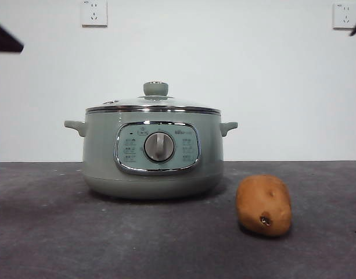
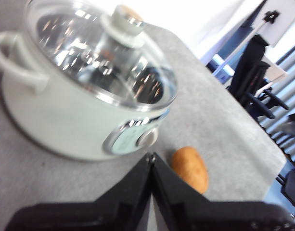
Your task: Pick up the potato,open the lid,put the potato in the pot,close the lid
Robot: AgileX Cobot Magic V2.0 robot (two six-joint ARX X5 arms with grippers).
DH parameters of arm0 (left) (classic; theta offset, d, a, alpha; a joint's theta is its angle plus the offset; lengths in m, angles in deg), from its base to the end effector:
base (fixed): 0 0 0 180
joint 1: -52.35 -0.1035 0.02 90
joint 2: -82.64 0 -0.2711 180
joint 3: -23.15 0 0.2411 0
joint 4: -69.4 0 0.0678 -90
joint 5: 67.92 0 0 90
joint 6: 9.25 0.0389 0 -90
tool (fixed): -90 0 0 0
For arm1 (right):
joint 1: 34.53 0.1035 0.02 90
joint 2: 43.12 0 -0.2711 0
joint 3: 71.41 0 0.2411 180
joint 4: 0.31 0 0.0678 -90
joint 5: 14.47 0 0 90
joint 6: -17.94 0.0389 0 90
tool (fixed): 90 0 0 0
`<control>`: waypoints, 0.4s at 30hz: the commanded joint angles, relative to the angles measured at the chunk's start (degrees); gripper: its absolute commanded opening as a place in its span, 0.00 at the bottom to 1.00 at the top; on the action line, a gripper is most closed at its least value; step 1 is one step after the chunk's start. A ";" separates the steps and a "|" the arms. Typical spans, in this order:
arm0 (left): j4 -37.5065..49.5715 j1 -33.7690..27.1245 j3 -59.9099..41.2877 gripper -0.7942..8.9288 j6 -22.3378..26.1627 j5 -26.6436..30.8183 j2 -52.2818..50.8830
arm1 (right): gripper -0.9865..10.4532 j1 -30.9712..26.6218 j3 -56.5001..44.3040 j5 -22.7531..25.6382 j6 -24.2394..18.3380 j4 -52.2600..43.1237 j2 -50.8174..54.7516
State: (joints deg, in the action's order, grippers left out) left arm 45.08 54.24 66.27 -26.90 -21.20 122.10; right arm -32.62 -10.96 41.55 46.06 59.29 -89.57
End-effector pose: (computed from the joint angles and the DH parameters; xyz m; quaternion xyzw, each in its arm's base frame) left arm 0.1403 -0.0313 0.2573 -0.2020 0.2237 -0.3476 0.8879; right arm 0.1364 0.0263 0.2868 0.3169 0.4303 0.1850 0.8247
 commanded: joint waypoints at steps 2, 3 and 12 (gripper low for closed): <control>-2.12 0.96 3.78 0.08 0.33 -0.70 2.84 | 0.52 3.41 3.26 0.33 -1.77 1.18 -5.92; -3.78 1.36 5.27 0.08 0.94 -0.68 3.85 | 0.54 4.94 4.37 1.38 -1.75 1.49 -7.96; -16.50 4.39 13.90 0.08 9.42 -0.59 7.93 | 0.54 18.97 13.20 16.70 -0.83 5.77 -22.40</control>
State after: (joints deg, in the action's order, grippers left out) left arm 28.73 58.40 79.95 -20.24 -21.58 129.90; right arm -14.61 1.70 56.91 45.16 64.84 -110.82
